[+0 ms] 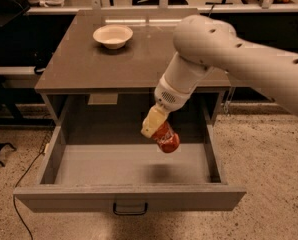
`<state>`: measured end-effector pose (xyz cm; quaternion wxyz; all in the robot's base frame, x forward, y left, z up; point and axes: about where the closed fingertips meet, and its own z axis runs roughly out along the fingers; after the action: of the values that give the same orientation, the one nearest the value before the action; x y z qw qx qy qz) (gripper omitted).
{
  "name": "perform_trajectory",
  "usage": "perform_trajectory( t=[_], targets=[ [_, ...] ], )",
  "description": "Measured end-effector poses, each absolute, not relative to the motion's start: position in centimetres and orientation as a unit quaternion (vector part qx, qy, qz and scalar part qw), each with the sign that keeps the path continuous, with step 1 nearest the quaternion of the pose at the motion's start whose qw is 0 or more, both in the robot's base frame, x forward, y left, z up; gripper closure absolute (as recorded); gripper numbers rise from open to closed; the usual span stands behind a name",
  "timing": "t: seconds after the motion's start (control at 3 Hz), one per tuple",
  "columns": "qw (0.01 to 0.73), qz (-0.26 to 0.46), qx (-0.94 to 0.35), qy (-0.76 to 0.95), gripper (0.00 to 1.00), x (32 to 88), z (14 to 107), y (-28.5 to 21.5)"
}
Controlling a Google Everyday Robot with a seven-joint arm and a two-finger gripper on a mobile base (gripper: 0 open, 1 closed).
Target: Place coke can into top drawer
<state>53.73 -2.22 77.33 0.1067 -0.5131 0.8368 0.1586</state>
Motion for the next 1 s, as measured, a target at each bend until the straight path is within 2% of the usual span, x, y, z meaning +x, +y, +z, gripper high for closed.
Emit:
perform_trajectory(
  t=[0.67, 1.0],
  targets=[
    [0.074, 0.188, -0.465, 0.862, 1.00, 52.9, 68.6, 0.5],
    [0.098, 0.184, -0.432, 0.877, 1.00, 52.8, 66.9, 0.8]
  ],
)
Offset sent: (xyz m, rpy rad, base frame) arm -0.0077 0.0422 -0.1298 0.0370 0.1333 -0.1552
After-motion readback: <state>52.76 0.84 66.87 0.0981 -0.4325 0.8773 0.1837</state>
